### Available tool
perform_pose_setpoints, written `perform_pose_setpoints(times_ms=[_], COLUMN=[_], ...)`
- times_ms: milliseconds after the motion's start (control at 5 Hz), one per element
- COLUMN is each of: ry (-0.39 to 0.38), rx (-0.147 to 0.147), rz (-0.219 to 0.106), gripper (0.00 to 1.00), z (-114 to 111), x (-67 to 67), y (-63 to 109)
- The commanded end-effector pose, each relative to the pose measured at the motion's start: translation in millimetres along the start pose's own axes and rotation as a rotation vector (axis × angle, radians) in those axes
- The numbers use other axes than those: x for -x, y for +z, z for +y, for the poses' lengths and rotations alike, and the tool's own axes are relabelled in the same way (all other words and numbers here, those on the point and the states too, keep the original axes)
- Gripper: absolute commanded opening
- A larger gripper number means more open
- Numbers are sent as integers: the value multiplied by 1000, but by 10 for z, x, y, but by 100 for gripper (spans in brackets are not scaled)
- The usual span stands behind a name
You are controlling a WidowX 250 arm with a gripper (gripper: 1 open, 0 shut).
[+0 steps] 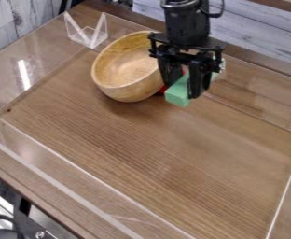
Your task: Remove the green block from the brown bowl and put it on the table
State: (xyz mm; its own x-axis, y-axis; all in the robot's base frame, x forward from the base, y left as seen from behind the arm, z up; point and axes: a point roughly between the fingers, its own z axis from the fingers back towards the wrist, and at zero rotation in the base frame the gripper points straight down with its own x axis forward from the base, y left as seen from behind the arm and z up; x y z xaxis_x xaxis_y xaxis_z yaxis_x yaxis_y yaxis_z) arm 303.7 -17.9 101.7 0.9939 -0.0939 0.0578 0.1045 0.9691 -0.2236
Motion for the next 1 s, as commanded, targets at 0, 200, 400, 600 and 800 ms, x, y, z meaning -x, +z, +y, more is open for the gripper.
perform_pose_setpoints(times_ms=[0, 200, 400, 600, 800], ry=[-11, -17, -4, 1, 16], rx=[-23, -39, -51, -61, -71], rz=[-27, -18, -19, -17, -15], gripper=[0, 0, 0, 0, 100], z=[9, -18, -163, -299, -360], x=[-117, -200, -311, -387, -449], y=[-93, -330, -383, -380, -357])
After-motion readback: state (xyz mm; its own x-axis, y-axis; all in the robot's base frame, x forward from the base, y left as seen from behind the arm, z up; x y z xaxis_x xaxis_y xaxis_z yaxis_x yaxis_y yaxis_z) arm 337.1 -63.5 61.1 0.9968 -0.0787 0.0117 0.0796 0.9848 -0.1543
